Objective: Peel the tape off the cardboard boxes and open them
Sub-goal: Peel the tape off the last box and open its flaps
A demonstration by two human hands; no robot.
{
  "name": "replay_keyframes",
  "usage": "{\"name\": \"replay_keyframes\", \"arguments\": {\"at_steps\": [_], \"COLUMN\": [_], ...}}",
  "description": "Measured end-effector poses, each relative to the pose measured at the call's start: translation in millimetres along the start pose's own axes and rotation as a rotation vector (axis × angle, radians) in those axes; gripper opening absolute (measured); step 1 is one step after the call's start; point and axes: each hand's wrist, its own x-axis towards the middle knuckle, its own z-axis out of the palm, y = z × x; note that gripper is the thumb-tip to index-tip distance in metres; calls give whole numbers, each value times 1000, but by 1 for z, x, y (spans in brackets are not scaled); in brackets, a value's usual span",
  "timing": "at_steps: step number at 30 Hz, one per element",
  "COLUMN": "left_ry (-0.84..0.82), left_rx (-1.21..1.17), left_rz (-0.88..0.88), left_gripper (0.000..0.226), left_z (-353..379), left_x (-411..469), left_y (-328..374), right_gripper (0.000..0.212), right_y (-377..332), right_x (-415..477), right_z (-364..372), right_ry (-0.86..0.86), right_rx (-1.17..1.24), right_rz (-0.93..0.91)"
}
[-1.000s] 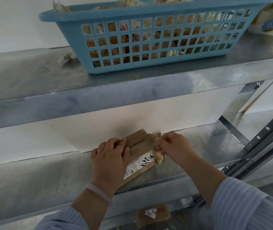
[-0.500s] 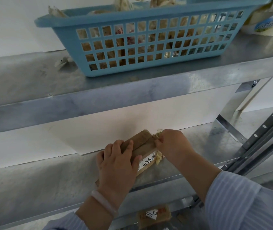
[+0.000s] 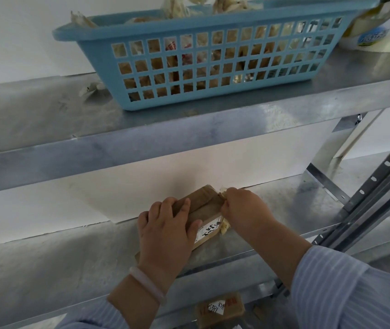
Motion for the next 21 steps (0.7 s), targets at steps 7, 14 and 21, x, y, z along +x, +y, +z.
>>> {"name": "replay_keyframes", "arguments": {"at_steps": [7,14,21], "left_ry": [-66,-185,-254], "left_rx": [-108,-222,-269], "left_rz": [30,171,39], "left_gripper": [55,65,52], "left_z": [4,3,-6], "left_x": [10,12,24], "left_y": [-26,-54,-29], "right_gripper": [23,26,30], "right_y": [14,33,23], "right_x": [6,7,18], "right_z": [4,2,11], "right_ry": [-35,63,-25], "right_rx": [303,736,874], "right_rz": [39,290,211]}}
